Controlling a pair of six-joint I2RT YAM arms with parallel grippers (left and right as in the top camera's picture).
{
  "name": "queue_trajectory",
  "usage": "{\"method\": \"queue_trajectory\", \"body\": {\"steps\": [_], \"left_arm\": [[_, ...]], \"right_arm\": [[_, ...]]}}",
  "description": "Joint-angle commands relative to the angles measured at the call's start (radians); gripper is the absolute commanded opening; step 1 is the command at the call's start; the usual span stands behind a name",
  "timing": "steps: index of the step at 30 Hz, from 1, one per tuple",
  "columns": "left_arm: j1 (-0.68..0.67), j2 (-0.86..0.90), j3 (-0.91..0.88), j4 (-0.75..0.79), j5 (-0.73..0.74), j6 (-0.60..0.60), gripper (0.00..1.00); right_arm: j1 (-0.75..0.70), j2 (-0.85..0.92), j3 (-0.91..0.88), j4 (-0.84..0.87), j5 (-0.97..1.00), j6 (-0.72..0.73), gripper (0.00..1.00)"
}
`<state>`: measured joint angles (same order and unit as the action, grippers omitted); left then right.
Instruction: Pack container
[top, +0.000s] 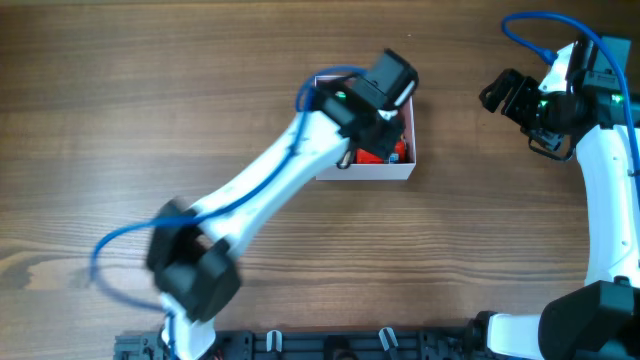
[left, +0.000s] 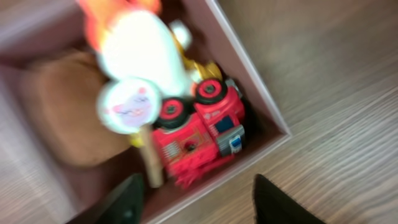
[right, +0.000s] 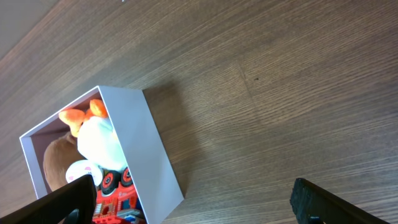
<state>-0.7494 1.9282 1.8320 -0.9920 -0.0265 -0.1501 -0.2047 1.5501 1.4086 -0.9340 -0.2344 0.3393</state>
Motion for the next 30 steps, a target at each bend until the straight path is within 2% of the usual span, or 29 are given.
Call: {"method": "queue_trajectory", "body": {"steps": [1,2,3,8,11,17,22,30], "left_arm": [[0.076,-0.204,0.04,-0.111,-0.113,-0.074,0.64],[0.103,-0.235,0.04,-0.155,-0.127,-0.1,0.68],[0.139,-0.268,0.04,-0.211,-0.143,-0.131,1.0],[0.341,-0.351,0.04,-0.392,-0.158,-0.22,1.0],[0.462,-0.364,0.04,-0.449,-0.159,-0.225,1.0],[0.639,-0.357,0.04,-0.472,-0.158,-0.225,1.0],[0.697,-0.357,0.04,-0.471,-0.158,-0.225,1.0],[0.701,-0.357,0.04,-0.471,-0.158,-0.225,1.0]], "right_arm": [[-0.002,-0.002,-0.001,0.003,0.016,0.002,1.0],[-0.002,-0.002,-0.001,0.003,0.016,0.002,1.0],[-0.002,-0.002,-0.001,0.003,0.016,0.002,1.0],[-0.002,-0.002,-0.001,0.003,0.016,0.002,1.0],[-0.002,-0.002,-0.001,0.003,0.016,0.002,1.0],[-0.002,-0.002,-0.001,0.003,0.016,0.002,1.0],[-0.002,-0.002,-0.001,0.003,0.016,0.002,1.0],[-0.002,-0.002,-0.001,0.003,0.016,0.002,1.0]]}}
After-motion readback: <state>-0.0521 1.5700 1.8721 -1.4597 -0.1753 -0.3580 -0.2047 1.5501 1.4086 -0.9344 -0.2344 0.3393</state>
